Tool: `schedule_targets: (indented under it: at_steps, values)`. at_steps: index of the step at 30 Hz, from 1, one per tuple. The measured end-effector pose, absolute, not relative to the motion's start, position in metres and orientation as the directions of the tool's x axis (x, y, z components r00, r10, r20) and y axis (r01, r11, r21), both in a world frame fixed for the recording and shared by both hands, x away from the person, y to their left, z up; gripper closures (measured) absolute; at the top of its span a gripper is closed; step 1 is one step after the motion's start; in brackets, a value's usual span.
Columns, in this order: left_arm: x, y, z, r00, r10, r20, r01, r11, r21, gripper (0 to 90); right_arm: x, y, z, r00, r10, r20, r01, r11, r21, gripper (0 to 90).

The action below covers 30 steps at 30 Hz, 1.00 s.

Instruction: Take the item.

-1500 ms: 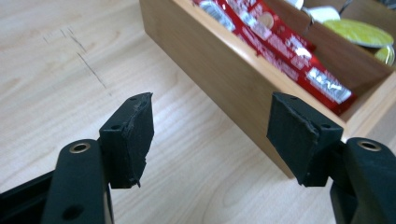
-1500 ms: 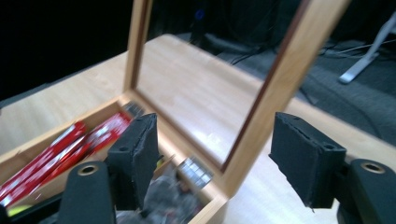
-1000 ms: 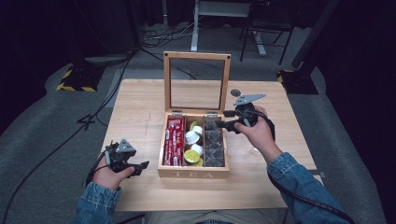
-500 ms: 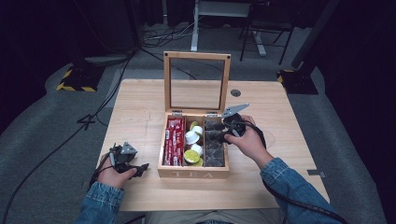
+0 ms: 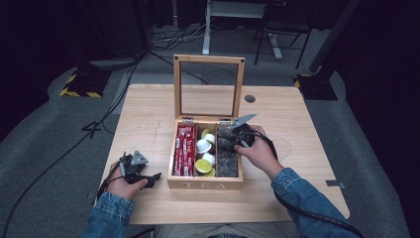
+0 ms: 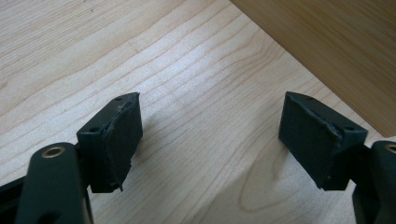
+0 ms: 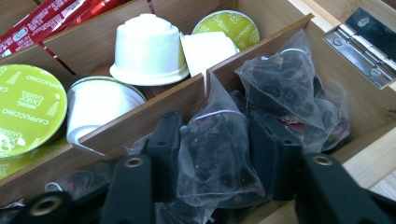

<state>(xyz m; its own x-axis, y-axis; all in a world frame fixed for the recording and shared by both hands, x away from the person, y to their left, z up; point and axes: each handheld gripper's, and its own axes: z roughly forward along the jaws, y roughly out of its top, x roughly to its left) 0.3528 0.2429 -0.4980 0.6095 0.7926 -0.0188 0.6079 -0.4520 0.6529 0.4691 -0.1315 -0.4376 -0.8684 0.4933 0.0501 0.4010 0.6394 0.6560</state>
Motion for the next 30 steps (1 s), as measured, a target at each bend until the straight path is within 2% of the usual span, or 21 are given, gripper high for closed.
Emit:
schedule_targets:
  at_steps: [4, 7, 30]
  values:
    - [0.352, 0.244, -0.501, 0.611, 0.791, -0.024, 0.592, -0.436, 0.678, 20.5, 0.469, -0.132, -0.435, -0.868, 0.493, 0.053, 0.402, 0.638, 0.657, 68.3]
    - [0.352, 0.245, -0.503, 0.616, 0.788, -0.019, 0.577, -0.434, 0.692, 19.2, 0.468, -0.135, -0.432, -0.865, 0.499, 0.055, 0.404, 0.625, 0.668, 70.1]
    - [0.353, 0.245, -0.504, 0.616, 0.787, -0.019, 0.575, -0.433, 0.694, 19.1, 0.46, -0.158, -0.408, -0.854, 0.504, 0.129, 0.393, 0.462, 0.795, 70.3]
